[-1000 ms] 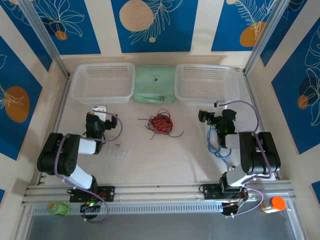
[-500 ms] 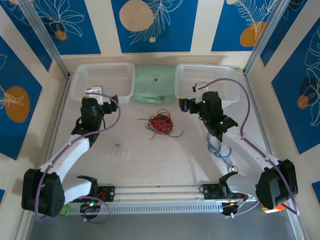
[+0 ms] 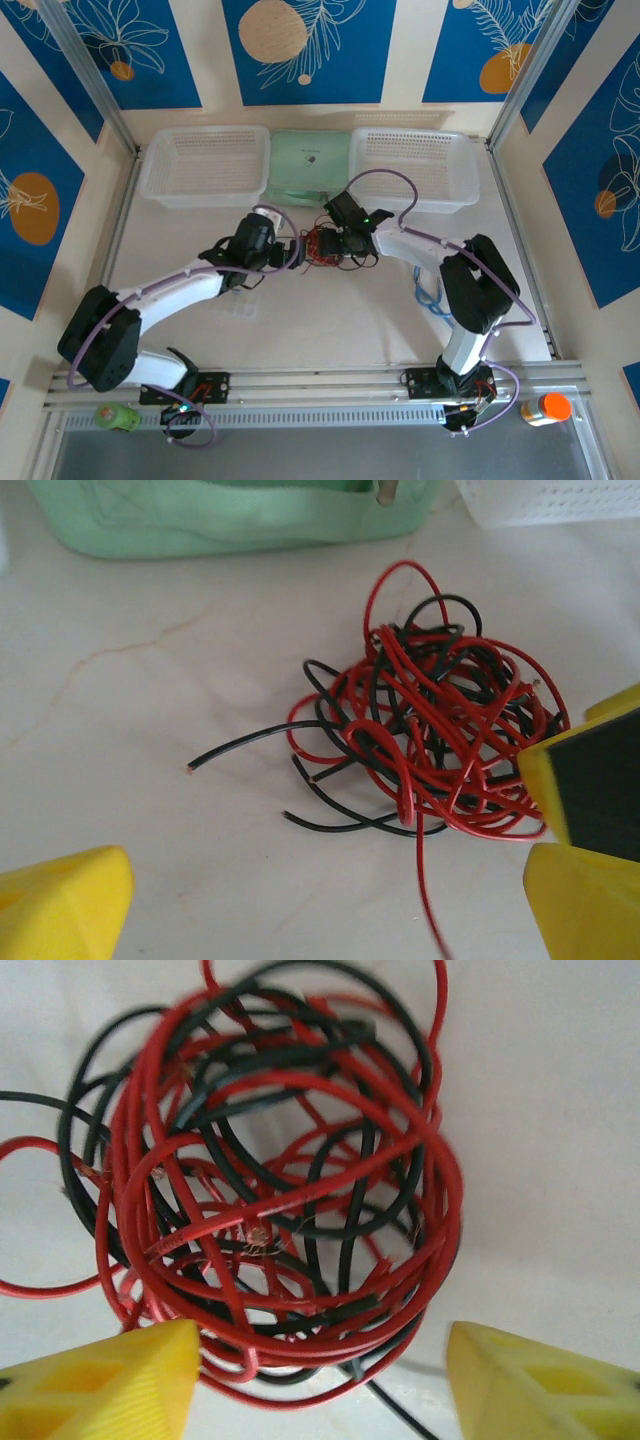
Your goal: Untangle the cables
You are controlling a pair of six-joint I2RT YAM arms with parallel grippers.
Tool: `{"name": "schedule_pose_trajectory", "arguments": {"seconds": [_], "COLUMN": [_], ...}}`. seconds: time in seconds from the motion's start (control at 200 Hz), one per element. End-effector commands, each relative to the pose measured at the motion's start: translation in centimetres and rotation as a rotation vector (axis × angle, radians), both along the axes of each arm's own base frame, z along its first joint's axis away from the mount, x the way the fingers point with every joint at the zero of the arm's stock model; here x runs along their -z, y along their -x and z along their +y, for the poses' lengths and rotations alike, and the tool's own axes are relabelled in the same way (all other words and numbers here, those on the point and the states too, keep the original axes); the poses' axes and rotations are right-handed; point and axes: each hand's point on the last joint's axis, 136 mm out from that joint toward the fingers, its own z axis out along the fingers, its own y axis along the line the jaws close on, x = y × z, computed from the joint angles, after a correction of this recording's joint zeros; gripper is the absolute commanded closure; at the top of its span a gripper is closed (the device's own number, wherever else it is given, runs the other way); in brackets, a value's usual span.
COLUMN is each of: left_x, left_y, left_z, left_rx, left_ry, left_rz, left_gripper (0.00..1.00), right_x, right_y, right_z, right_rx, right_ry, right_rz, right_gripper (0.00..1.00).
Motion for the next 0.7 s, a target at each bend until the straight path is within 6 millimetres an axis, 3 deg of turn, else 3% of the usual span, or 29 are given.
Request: {"name": "schedule_pose_trajectory", "arguments": {"seconds": [0.0,0.125,0.27,0.445,0.56,0.695], "left_x": [-1.1,-1.0,-0.8,0.1,2.1,4.9], "left_y": [-0.8,-1.4,-1.8,-3.3,-4.7,-5.5], "left_z": [-0.8,-1.1,-2.3,-5.6,-7.7,-9.6], "left_rx": [-0.048,-0.063,-0.043,0.025,0.057,0.089], "left_ry": [0.029,0.021,0.029,0.042,0.029,0.013], "left_rz": [0.006,0.032,0.067,0.149,0.218,0.304], "left_gripper": [0.0,0.0,0.0,0.0,0.01,0.08], "right_x": [0.7,1.2,1.7,-0.5,-2.9,-4.5], "right_y": [1.4,3.4,6.6,8.2,7.7,6.7], "right_z": [0.0,-0.2,-0.7,-3.9,-6.4,-7.6], "right_rx": [0.055,0.056,0.04,0.11,0.188,0.249], "right_ry": [-0.04,-0.103,-0.166,-0.174,-0.229,-0.351], "right_rz": [0.08,0.124,0.182,0.142,0.098,0.086], "right_gripper": [0.44,0.64,0.67,0.54,0.42,0.34]}}
